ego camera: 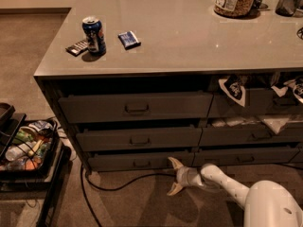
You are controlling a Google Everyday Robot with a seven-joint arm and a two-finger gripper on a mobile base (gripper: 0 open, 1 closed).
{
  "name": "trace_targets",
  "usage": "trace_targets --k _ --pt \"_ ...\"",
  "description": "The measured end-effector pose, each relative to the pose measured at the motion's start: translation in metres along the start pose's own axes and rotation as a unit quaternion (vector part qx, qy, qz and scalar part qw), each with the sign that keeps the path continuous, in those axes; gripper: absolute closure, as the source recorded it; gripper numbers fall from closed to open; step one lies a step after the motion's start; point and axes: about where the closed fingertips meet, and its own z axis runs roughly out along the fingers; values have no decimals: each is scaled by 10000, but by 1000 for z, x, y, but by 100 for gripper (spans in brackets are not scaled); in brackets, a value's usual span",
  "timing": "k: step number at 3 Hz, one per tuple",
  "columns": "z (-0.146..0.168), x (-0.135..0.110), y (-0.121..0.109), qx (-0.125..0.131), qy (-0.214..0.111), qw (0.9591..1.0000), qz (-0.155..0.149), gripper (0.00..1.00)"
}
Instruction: Open bottom drawer
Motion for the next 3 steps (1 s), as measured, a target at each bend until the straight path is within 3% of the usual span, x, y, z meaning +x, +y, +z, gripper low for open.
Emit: trace_targets --k 1,2,3 --pt "6 5 -2 7 -19 10000 -11 0" --pt "19 7 -14 76 -239 9996 -98 0" --pt "25 13 -38 229 -357 9989 -182 0"
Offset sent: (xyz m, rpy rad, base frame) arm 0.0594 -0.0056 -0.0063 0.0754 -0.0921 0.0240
